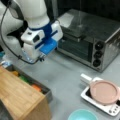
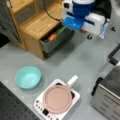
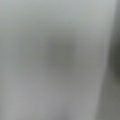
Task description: Open the drawer. Pick up the carrot. Put the carrots in the drawer.
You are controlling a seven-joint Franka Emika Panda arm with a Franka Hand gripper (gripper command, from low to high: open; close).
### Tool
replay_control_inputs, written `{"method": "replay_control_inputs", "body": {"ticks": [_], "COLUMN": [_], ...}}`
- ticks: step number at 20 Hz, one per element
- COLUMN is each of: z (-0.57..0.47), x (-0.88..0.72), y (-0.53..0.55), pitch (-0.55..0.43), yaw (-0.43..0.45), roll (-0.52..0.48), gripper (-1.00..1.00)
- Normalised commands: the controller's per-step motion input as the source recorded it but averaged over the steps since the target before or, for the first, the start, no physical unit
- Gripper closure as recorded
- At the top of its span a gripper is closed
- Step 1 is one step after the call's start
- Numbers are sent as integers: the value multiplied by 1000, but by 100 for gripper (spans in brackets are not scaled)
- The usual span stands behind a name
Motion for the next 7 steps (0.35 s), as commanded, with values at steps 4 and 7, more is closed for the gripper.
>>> {"method": "replay_control_inputs", "body": {"ticks": [4, 7], "z": [99, 167], "x": [245, 285], "y": [152, 194], "pitch": [170, 188], "yaw": [-5, -28], "roll": [-14, -45], "gripper": [-100, -100]}}
